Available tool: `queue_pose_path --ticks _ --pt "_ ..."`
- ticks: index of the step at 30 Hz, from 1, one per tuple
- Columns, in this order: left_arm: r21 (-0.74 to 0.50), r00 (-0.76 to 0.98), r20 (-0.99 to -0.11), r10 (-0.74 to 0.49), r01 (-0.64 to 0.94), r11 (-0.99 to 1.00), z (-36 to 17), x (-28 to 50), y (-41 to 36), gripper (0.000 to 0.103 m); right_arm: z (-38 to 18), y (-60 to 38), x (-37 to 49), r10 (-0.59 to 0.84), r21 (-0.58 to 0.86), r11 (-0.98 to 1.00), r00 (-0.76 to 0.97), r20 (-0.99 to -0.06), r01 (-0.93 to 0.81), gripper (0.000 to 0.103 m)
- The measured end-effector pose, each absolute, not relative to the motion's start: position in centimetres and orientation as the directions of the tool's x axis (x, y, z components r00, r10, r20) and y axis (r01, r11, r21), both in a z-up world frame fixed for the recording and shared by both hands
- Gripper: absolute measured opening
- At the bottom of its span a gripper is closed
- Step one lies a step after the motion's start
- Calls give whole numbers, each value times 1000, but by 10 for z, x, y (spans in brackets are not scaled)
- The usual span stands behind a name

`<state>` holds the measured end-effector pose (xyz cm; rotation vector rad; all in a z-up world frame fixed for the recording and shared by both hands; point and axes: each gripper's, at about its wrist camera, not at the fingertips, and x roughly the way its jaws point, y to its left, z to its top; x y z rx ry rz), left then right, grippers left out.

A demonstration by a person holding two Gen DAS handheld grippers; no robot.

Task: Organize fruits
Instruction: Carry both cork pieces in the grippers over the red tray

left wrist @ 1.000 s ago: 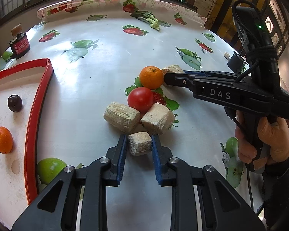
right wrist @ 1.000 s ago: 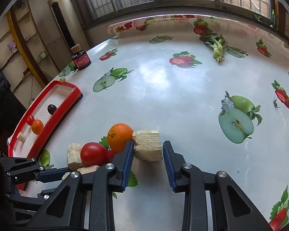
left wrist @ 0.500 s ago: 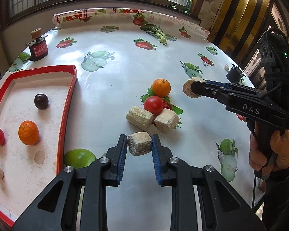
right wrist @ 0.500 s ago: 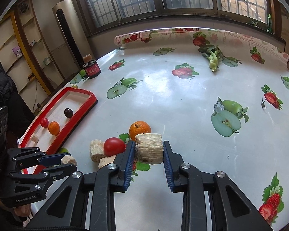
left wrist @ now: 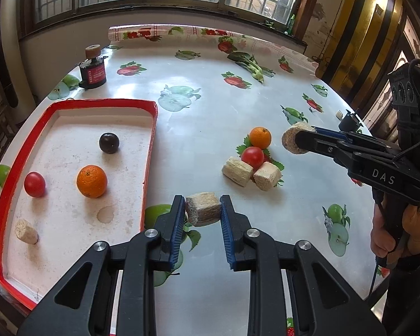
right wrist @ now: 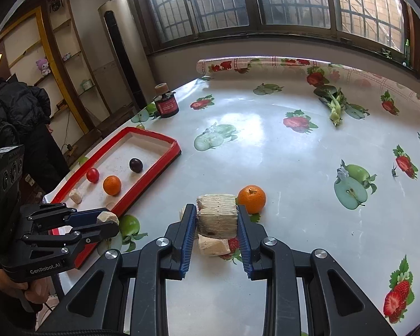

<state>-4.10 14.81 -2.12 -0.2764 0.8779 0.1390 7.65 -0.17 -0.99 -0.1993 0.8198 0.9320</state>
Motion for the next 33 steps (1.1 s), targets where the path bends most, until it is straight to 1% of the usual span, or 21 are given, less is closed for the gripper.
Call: queue_pose_path --ticks 22,33 --pt "-179 641 -760 105 -362 915 -8 -83 214 23 -8 58 47 660 182 513 250 -709 -839 29" --pt "-174 636 -758 145 -411 895 -7 -89 246 23 -8 85 40 673 191 480 220 -706 -856 29"
